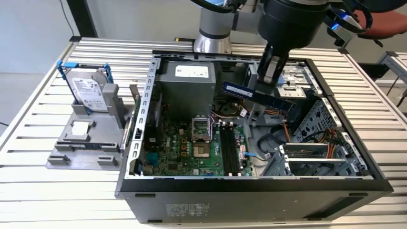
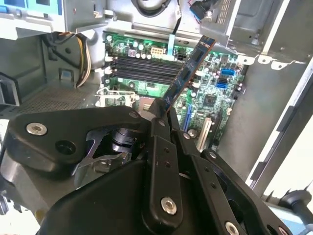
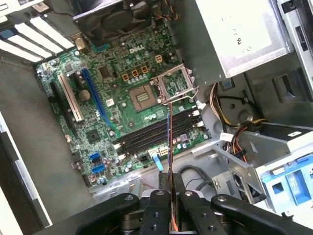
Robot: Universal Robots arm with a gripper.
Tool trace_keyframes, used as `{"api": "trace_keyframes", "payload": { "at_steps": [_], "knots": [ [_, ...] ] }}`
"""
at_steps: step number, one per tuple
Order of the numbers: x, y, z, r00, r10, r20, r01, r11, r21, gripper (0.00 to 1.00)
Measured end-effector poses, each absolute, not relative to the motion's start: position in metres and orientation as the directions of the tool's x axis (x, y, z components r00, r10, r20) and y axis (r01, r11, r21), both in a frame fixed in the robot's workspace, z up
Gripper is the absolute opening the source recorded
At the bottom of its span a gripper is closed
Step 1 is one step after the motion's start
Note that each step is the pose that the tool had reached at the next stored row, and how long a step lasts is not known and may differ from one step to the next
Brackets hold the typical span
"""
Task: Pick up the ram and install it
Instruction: 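Pick up the ram and move it above insertion slot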
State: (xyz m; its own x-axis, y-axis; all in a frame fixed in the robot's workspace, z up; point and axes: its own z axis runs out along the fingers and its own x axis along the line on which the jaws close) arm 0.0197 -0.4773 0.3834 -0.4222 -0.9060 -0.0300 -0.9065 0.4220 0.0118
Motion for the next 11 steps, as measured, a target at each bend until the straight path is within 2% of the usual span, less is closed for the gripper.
{"api": "trace_keyframes", "payload": {
  "at_steps": [11],
  "knots": [
    [0.0197, -0.4773, 0.3833, -0.527, -0.849, -0.03, -0.85, 0.527, 0.012, 0.0]
  ]
}}
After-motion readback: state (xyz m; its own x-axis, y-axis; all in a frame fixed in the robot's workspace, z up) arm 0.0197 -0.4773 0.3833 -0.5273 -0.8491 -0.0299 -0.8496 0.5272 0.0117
